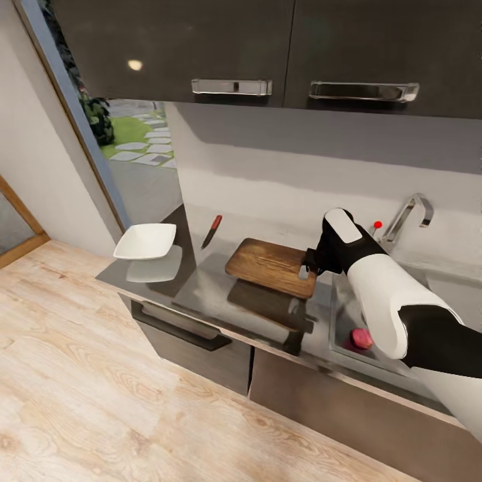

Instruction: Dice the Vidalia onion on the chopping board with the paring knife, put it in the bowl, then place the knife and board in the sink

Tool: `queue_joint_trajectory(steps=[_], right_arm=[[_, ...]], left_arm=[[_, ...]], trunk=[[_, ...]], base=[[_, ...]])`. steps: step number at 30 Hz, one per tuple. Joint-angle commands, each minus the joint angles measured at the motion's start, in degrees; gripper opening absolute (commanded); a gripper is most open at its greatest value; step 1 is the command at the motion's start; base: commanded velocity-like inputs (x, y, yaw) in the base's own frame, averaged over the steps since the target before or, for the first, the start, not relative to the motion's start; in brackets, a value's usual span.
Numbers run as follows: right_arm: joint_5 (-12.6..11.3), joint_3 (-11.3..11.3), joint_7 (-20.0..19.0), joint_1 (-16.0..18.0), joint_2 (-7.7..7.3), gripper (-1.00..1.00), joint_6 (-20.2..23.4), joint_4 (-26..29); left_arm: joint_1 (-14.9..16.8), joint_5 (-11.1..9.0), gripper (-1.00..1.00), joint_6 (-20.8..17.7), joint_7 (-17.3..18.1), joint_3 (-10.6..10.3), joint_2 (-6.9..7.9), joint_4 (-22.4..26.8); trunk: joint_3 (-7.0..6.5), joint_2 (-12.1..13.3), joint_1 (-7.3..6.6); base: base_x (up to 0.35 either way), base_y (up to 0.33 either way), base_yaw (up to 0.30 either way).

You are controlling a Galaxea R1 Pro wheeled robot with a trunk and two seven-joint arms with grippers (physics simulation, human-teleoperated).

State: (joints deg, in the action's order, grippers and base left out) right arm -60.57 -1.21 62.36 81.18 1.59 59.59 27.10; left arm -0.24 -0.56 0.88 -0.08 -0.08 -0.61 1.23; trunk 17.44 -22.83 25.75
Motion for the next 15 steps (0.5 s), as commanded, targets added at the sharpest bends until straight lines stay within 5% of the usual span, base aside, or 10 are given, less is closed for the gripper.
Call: queue_joint_trajectory(steps=[1,15], right_arm=[[-0.69,-0.11,0.57,0.05,-0.01,-1.00,0.18,0.04],[-0.69,-0.17,0.57,-0.04,-0.01,-1.00,0.15,-0.19]], left_arm=[[-0.02,-0.06,1.00,0.09,-0.01,-0.01,0.00,0.08],[-0.04,-0.06,1.00,0.09,-0.09,-0.01,0.00,0.08]], trunk=[[0.09,-0.09,0.03],[0.09,-0.09,0.03]], base=[[0.000,-0.023,0.002],[-0.003,-0.041,0.000]])
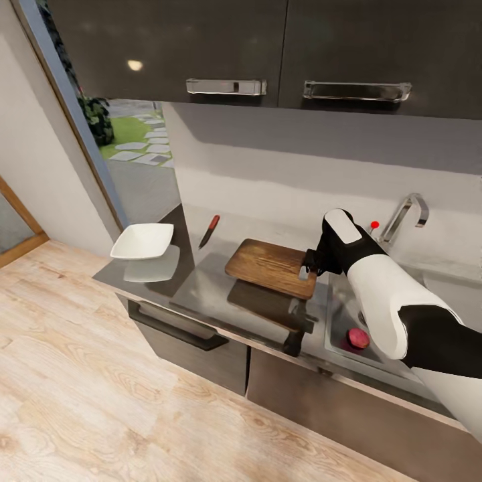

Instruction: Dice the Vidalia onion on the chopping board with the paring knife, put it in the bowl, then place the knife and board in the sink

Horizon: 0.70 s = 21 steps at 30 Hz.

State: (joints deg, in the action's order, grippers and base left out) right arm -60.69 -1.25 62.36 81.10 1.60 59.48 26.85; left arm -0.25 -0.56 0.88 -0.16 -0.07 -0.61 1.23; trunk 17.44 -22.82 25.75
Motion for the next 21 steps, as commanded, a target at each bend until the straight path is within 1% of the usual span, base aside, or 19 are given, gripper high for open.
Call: queue_joint_trajectory(steps=[1,6,12,17,21], right_arm=[[-0.57,-0.14,0.57,0.03,-0.01,-1.00,0.26,0.06],[-0.57,-0.15,0.57,0.02,-0.01,-1.00,0.24,0.05],[-0.57,-0.14,0.57,0.02,-0.01,-1.00,0.24,0.05],[-0.57,-0.16,0.57,0.02,-0.01,-1.00,0.25,0.05],[-0.57,-0.14,0.57,0.02,-0.01,-1.00,0.27,0.05]], left_arm=[[-0.02,-0.06,1.00,0.09,-0.02,-0.01,-0.01,0.09],[-0.01,-0.06,1.00,0.09,-0.02,-0.01,-0.01,0.09],[-0.02,-0.06,1.00,0.09,-0.02,-0.01,-0.01,0.09],[-0.01,-0.06,1.00,0.09,-0.05,-0.01,-0.01,0.09],[-0.04,-0.06,1.00,0.09,-0.06,-0.01,-0.01,0.09]], trunk=[[0.09,-0.09,0.03],[0.20,-0.09,0.03],[0.66,-0.09,0.03],[1.09,-0.09,0.03],[1.25,-0.09,0.03]], base=[[-0.001,-0.008,0.000],[0.000,-0.002,0.000],[-0.004,-0.004,0.000],[-0.121,-0.100,0.000],[-0.043,-0.032,0.000]])
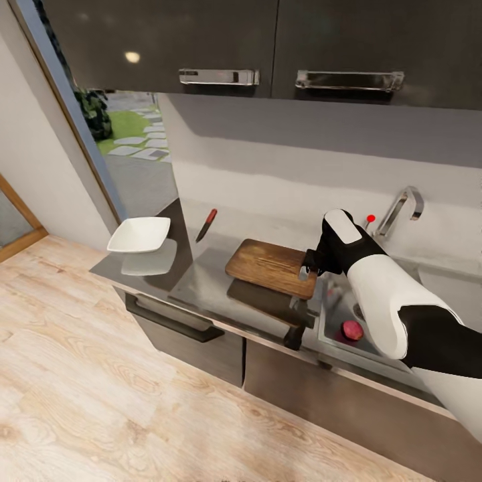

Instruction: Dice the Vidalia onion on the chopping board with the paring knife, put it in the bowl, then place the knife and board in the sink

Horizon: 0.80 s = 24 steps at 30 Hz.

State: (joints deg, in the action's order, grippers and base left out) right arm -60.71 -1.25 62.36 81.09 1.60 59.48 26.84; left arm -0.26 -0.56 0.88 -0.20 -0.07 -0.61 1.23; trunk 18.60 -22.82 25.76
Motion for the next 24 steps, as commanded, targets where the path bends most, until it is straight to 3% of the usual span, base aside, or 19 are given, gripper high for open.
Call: queue_joint_trajectory(steps=[1,11,24], right_arm=[[-0.55,-0.15,0.57,0.03,-0.01,-1.00,0.28,0.06],[-0.55,-0.13,0.57,0.03,-0.01,-1.00,0.26,0.06],[-0.55,-0.12,0.57,0.03,-0.01,-1.00,0.28,0.06]], left_arm=[[-0.02,-0.06,1.00,0.09,-0.04,-0.01,-0.01,0.09],[0.00,-0.07,1.00,0.16,-0.05,0.03,-0.01,0.09],[-0.01,-0.07,1.00,0.17,0.01,0.07,-0.01,0.09]], trunk=[[0.10,-0.09,0.03],[0.12,-0.09,0.03],[0.71,-0.09,0.03]], base=[[-0.015,-0.011,0.000],[-0.067,-0.116,0.000],[-0.003,0.019,0.000]])
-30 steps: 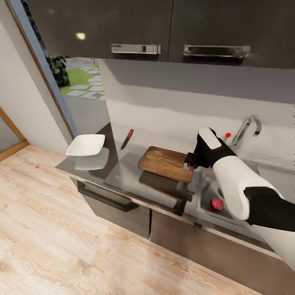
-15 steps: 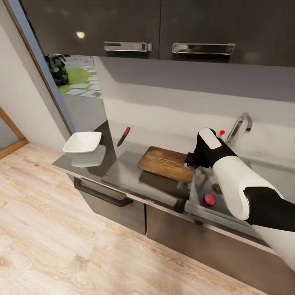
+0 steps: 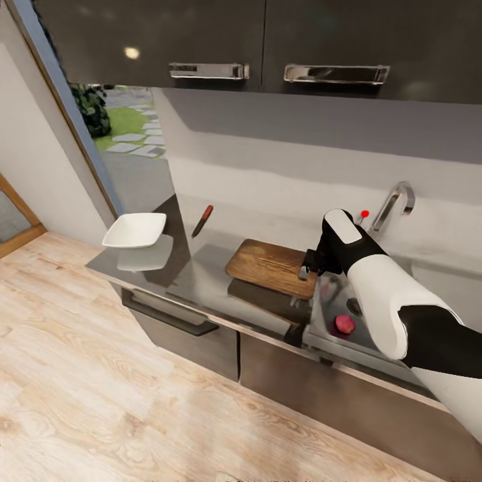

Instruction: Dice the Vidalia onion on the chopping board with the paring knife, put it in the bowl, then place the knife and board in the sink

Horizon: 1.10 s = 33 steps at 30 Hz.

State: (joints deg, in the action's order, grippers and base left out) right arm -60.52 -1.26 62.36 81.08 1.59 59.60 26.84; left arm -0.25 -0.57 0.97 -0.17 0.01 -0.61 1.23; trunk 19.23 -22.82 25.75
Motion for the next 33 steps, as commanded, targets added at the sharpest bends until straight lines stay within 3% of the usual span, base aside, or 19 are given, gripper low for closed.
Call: queue_joint_trajectory(steps=[1,10,33], right_arm=[[-0.73,-0.11,0.57,0.04,0.00,-1.00,0.14,0.05],[-0.73,-0.14,0.57,0.04,0.00,-1.00,0.15,0.05],[-0.73,-0.14,0.57,-0.03,0.00,-1.00,0.10,0.05]], left_arm=[[-0.02,-0.05,1.00,0.08,-0.01,-0.01,-0.01,0.08],[-0.02,-0.06,1.00,0.08,0.05,-0.04,0.08,0.08],[-0.03,-0.05,1.00,0.08,0.04,-0.07,0.08,0.08]], trunk=[[0.13,-0.10,0.03],[0.22,-0.10,0.03],[1.03,-0.10,0.03]], base=[[0.000,0.228,0.000],[0.000,0.253,0.000],[0.000,0.012,0.000]])
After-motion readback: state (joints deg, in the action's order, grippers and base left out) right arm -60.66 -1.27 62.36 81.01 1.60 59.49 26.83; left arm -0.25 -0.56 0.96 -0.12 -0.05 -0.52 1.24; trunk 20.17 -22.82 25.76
